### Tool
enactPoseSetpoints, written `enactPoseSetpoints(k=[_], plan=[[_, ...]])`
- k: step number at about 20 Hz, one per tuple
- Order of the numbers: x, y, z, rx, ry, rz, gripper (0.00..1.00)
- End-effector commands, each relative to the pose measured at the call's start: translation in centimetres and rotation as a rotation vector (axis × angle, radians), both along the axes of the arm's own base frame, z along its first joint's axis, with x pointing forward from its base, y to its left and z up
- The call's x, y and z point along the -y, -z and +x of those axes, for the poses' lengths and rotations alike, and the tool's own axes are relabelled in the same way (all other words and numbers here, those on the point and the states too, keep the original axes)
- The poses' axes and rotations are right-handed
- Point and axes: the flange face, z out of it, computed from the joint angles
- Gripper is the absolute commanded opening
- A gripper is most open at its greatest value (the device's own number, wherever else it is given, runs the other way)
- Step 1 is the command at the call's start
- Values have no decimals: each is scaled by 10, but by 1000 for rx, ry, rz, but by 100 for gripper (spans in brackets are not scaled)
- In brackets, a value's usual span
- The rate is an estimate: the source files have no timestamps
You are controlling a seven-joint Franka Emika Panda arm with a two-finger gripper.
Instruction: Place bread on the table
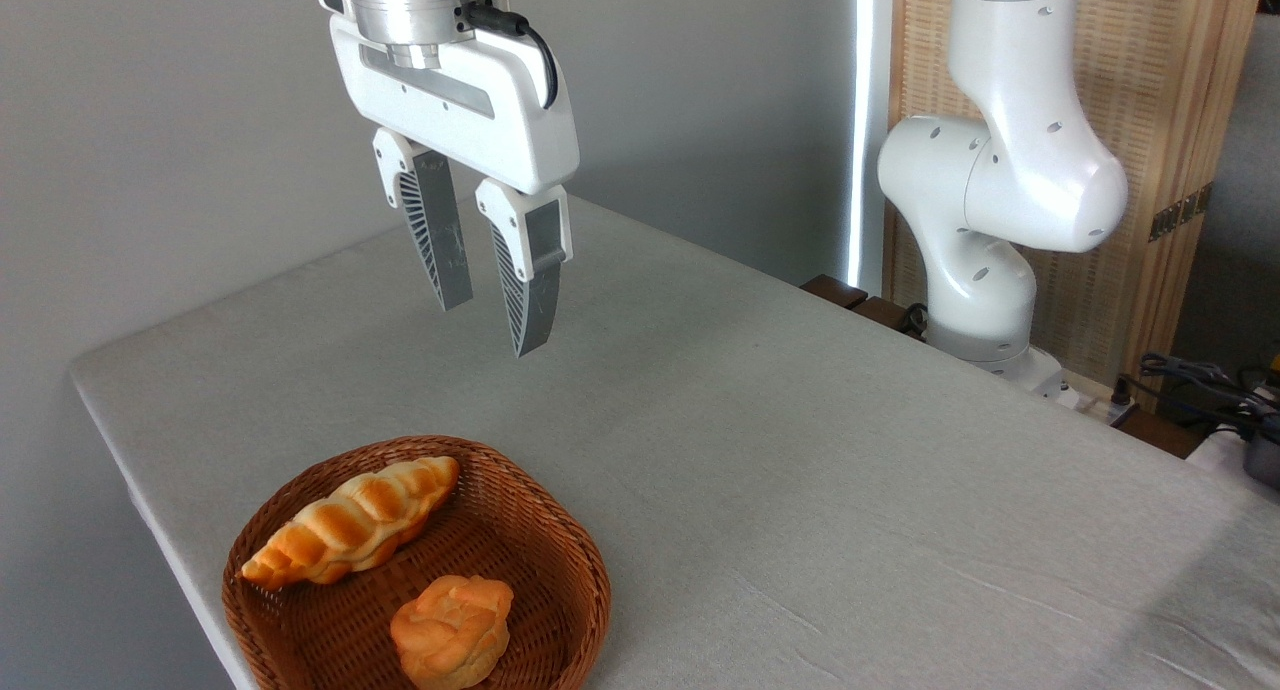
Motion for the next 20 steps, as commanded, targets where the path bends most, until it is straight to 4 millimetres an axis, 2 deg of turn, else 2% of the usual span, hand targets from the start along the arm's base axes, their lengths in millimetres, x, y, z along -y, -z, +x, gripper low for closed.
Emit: enactPoseSetpoints(k=[1, 15, 20], plan=[[-1, -1, 0, 1, -1, 11, 100], [-1, -3, 1, 12, -5, 10, 100], [3, 9, 2, -2, 2, 6, 100]])
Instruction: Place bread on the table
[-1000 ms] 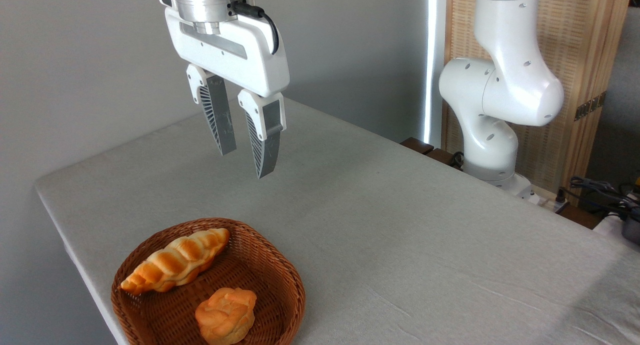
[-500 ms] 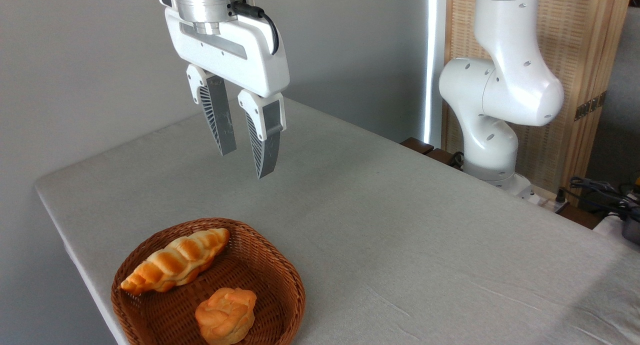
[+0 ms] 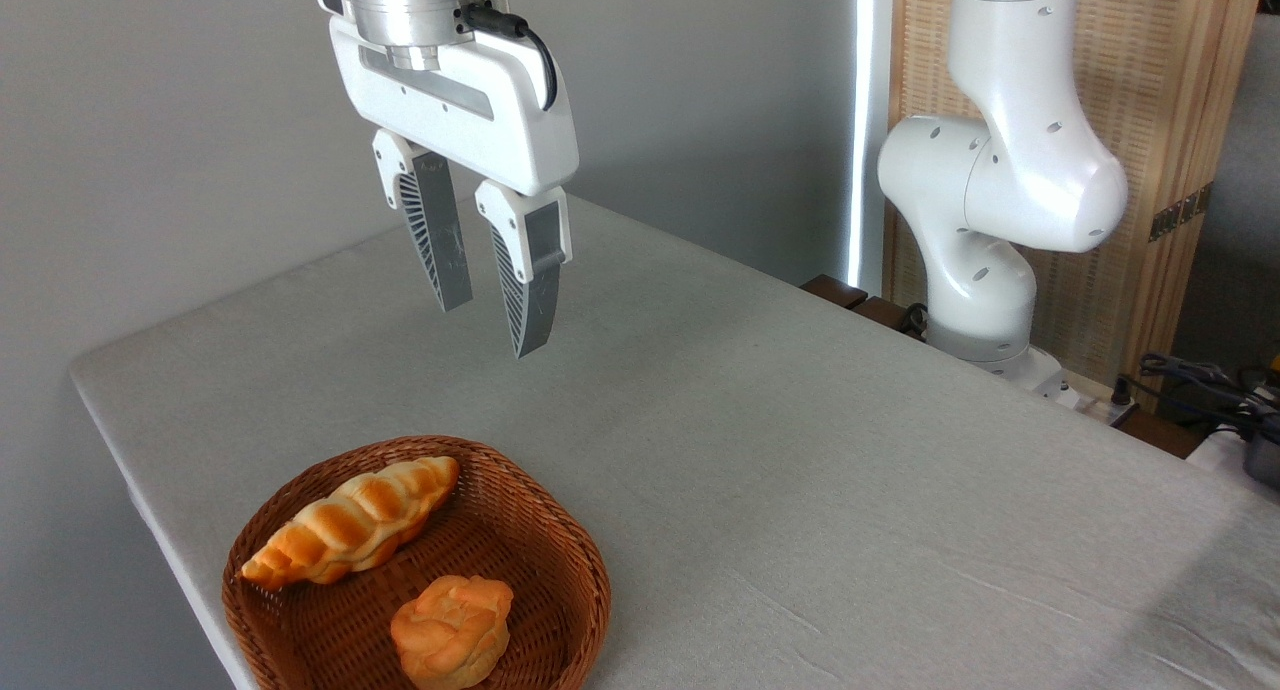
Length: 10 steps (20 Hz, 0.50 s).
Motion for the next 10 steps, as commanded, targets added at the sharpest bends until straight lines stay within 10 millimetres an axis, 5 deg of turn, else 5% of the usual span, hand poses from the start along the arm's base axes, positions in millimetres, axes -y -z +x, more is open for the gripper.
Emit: enactPoseSetpoints(k=[1, 10], plan=[[3, 10, 4, 9, 1, 5, 100], [56, 99, 40, 102, 83, -13, 100]])
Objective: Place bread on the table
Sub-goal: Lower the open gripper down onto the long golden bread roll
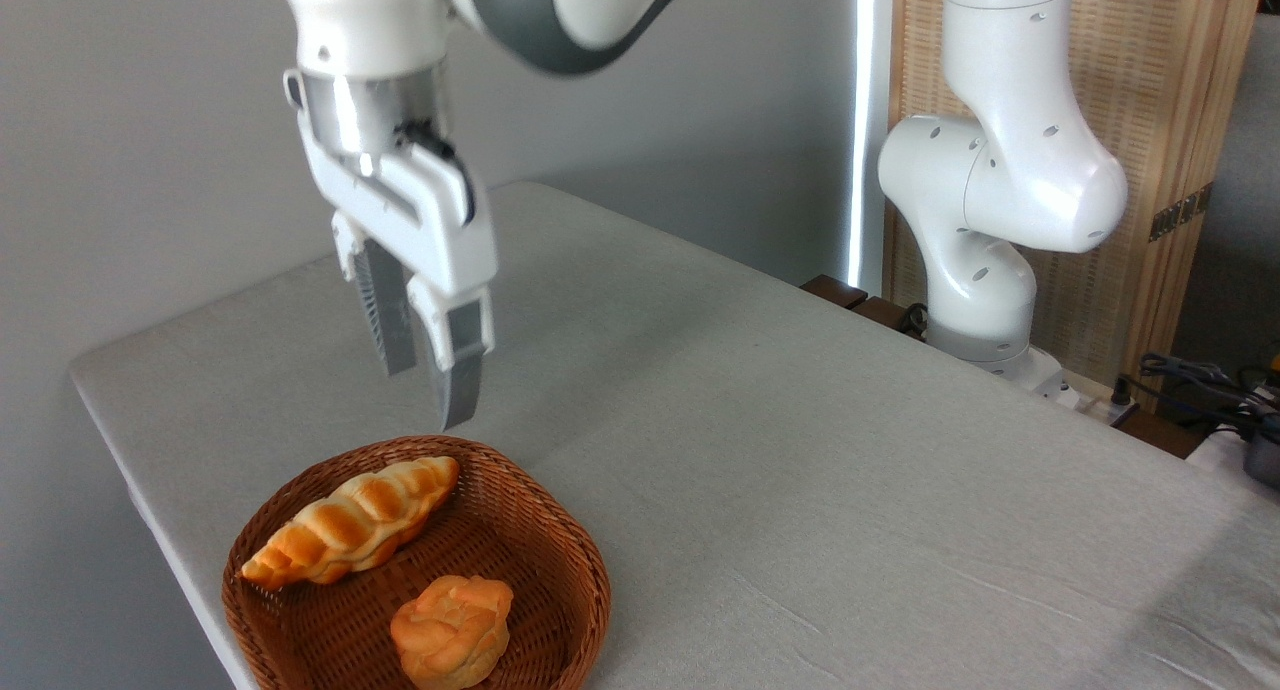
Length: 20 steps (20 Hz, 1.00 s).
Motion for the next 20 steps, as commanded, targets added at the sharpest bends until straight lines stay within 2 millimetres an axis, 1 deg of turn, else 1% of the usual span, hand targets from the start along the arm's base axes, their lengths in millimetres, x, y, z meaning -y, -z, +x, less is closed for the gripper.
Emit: enactPoseSetpoints(k=[1, 5, 8, 9, 11, 12, 14, 16, 17, 18, 19, 20], plan=[[4, 32, 10, 54, 3, -1, 100], [3, 55, 22, 129, -9, -11, 100], [4, 69, 27, 130, -10, -17, 100], [4, 76, 30, 124, -11, -18, 100], [8, 89, 34, 118, -5, -23, 100], [13, 92, 35, 119, 3, -26, 100], [18, 101, 39, 134, 6, -34, 100], [25, 105, 41, 146, 15, -40, 100], [25, 105, 41, 146, 15, -40, 100], [25, 105, 41, 146, 17, -40, 92], [25, 105, 42, 148, 17, -40, 70], [25, 104, 42, 149, 16, -40, 41]])
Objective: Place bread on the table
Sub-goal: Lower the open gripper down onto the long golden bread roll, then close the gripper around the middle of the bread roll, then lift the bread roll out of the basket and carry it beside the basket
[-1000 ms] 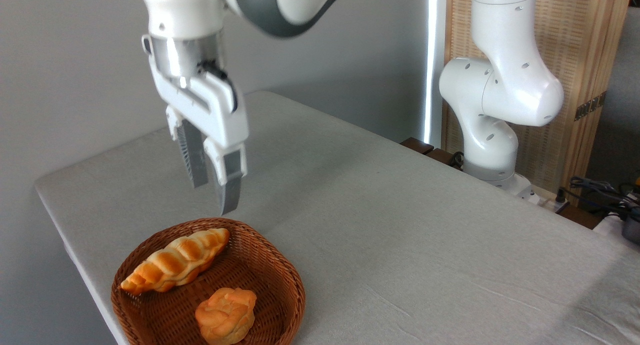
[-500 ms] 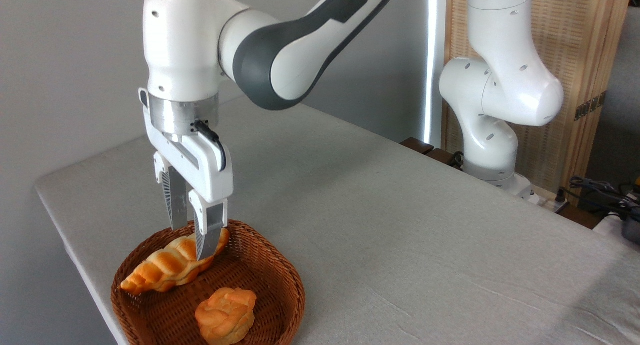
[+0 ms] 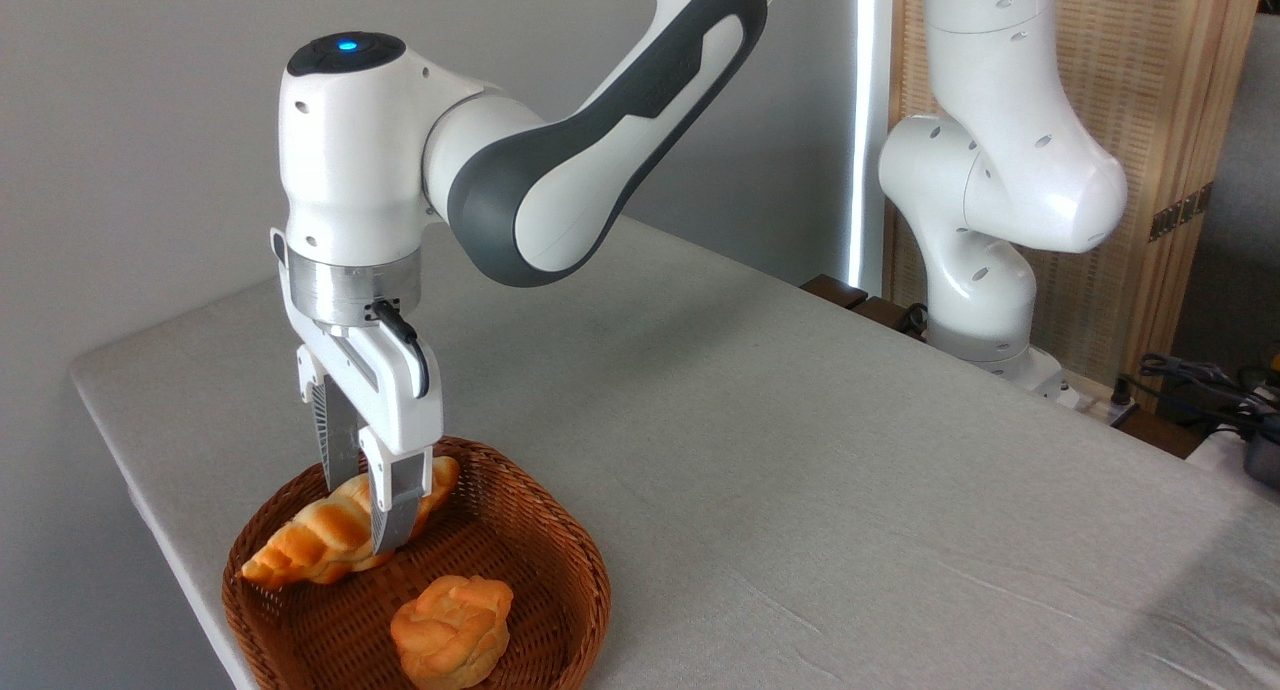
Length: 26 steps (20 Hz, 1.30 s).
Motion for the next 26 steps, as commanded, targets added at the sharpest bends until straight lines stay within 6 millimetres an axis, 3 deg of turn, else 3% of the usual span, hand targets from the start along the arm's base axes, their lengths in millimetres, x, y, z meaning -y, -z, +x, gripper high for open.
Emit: enactPoseSetpoints(k=[1, 4, 16, 20, 23, 26], plan=[[-1, -5, 1, 28, 2, 6, 24], [-1, -5, 1, 31, 3, 6, 14], [-2, -8, 1, 34, 2, 6, 14], [-14, -34, 0, 70, -22, 10, 15], [-29, -63, -7, 97, -46, 17, 25], [-37, -81, -22, 51, -50, 33, 18]])
